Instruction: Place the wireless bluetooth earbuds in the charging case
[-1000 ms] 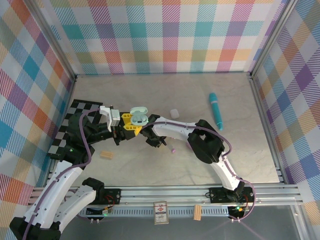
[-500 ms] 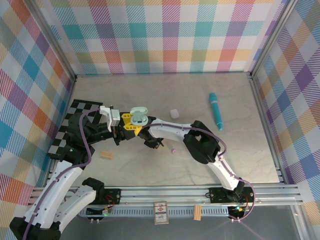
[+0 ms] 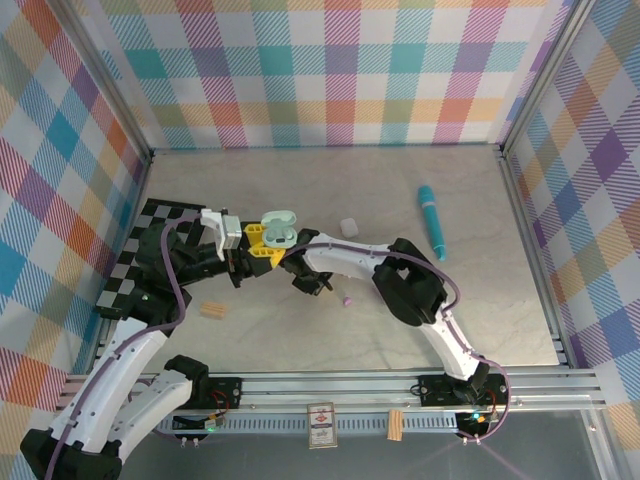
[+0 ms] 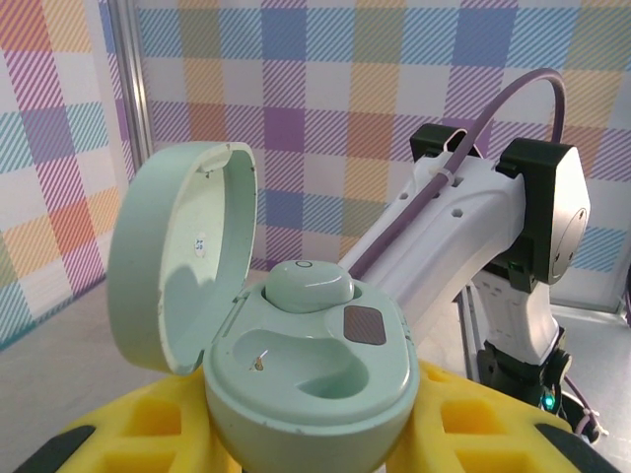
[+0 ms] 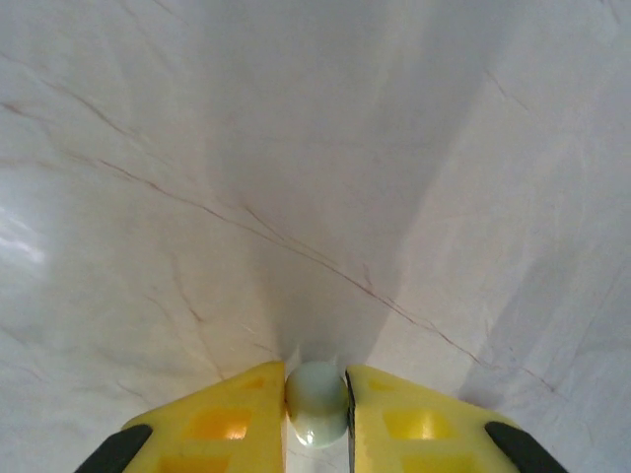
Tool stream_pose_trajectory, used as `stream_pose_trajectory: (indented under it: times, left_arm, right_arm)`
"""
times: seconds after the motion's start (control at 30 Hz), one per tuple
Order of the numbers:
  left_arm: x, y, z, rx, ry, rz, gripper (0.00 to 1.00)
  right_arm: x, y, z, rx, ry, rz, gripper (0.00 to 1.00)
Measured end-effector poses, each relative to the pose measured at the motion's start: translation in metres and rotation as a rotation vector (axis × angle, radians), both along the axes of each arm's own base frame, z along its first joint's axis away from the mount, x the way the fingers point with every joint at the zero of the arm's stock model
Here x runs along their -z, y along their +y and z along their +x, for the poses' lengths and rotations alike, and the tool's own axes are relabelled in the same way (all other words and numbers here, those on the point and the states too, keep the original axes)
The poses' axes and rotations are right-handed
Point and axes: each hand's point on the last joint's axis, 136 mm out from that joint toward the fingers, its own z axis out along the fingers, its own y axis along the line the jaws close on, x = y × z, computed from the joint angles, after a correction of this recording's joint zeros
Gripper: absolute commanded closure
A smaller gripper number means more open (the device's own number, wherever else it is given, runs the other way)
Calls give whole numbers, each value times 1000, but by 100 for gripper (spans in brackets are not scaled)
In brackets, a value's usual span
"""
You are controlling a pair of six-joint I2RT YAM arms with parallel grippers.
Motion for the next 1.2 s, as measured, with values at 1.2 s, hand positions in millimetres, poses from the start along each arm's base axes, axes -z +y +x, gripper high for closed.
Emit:
stream_pose_trajectory:
  times: [1.2]
  left_arm:
    - [13,-6,38,-67,14,-5,67]
  right_arm:
    - [-154,-75,38,499,40,842,79]
